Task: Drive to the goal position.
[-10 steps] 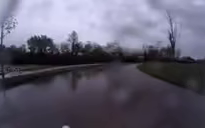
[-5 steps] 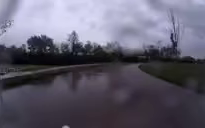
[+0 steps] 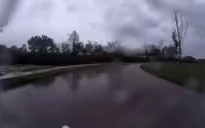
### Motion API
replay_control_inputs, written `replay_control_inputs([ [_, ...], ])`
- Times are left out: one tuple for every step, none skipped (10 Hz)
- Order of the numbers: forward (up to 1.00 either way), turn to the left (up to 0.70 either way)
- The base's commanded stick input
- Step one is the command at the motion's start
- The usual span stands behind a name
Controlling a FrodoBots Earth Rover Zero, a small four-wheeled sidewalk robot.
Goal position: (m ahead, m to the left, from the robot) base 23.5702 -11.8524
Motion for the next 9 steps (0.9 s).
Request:
replay_control_inputs([
  [0.70,0.00],
  [0.70,0.00],
  [0.70,0.00],
  [0.70,0.00],
  [0.70,0.00],
  [0.70,0.00],
  [0.70,0.00],
  [0.70,0.00],
  [0.70,0.00],
])
